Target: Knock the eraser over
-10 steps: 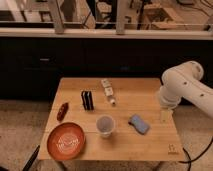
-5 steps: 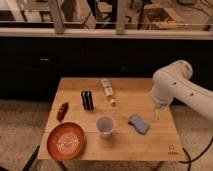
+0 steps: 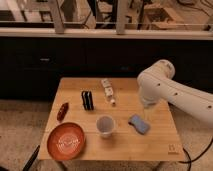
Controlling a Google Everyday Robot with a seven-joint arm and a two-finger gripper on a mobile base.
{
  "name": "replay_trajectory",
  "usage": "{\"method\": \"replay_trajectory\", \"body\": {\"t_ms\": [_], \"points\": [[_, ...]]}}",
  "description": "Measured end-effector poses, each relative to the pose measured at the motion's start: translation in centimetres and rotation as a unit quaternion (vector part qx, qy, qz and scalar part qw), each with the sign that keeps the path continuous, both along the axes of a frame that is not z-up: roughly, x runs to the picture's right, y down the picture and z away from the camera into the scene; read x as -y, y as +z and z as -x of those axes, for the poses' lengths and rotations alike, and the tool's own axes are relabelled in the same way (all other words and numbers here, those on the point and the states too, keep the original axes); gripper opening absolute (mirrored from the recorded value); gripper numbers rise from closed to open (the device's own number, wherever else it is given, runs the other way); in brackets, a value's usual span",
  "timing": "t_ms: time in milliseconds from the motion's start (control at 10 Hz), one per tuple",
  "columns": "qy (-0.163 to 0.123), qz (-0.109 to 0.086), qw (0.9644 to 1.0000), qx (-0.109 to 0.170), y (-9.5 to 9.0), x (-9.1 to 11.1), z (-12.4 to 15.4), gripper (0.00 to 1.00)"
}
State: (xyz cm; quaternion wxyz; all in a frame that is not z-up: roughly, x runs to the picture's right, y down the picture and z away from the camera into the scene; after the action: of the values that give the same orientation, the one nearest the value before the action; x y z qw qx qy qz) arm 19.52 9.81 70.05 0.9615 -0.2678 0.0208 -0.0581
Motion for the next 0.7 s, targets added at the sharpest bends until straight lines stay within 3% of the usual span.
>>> {"method": "replay_trajectory", "body": {"t_ms": [300,500,700], "points": [[-0.020,-0.002,0.9997,0.010,0.8,0.2,3.1,0.80],[-0.033,-0.001,0.9994,0.014,1.3,0.1,4.2,0.77],[-0.042,-0.003,0.9990,0.017,1.8,0.3,4.5,0.61]]}}
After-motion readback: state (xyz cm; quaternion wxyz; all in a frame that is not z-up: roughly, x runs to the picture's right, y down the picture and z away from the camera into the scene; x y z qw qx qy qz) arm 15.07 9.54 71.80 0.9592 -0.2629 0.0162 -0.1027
